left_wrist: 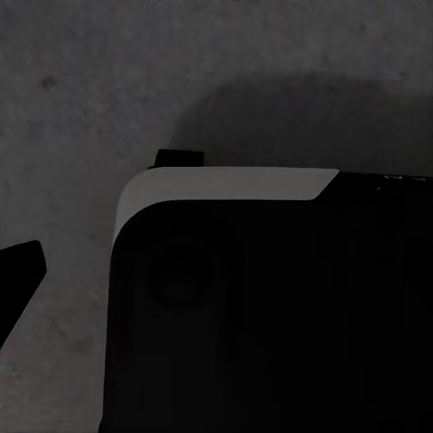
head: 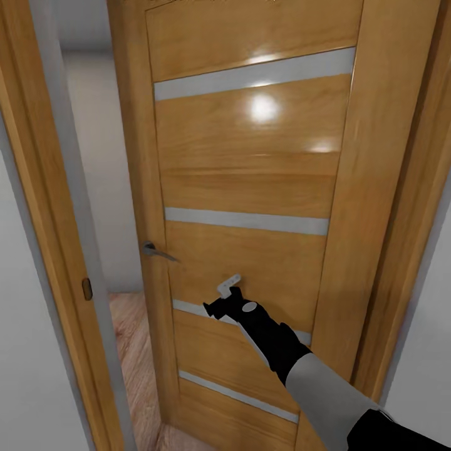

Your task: Move the two storage containers from the living room to the garage. In the garage, place one container on the floor and stack the other container on top of it (either order is fine).

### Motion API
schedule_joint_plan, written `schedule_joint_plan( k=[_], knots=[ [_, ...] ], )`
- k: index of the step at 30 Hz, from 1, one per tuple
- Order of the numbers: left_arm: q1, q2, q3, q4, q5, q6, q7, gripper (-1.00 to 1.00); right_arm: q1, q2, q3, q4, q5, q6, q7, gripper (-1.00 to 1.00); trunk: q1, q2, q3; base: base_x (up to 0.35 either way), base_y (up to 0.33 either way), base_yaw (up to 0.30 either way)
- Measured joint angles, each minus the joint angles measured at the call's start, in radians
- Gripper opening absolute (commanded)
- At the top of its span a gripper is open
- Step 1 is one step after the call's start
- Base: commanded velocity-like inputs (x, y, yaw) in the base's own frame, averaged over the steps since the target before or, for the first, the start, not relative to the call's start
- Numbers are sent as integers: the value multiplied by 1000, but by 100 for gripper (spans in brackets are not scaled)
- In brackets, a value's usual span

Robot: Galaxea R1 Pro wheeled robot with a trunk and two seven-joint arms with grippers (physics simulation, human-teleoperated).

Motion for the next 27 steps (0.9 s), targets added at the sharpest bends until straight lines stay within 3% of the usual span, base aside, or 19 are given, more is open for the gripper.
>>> schedule_joint_plan(
  k=[8, 11, 17, 27],
  knots=[
    [0, 0, 0, 0, 0, 0, 0, 100, 1, 0, 3, -31, 1, 17, -89, 100, 0, 0, 0, 0, 0, 0],
    [0, -1, 0, 0, 0, 0, 0, 100, 1, 0, 23, -37, 9, 34, -127, 100, 0, 0, 0, 0, 0, 0],
    [0, 0, 0, 0, 1, 0, 0, 100, 1, 0, 157, -43, 11, 46, -147, 100, 0, 0, 0, 0, 0, 0],
    [0, 0, 0, 0, 2, 0, 0, 100, 1, 0, 170, -45, 7, 46, -145, 100, 0, 0, 0, 0, 0, 0]
  ],
)
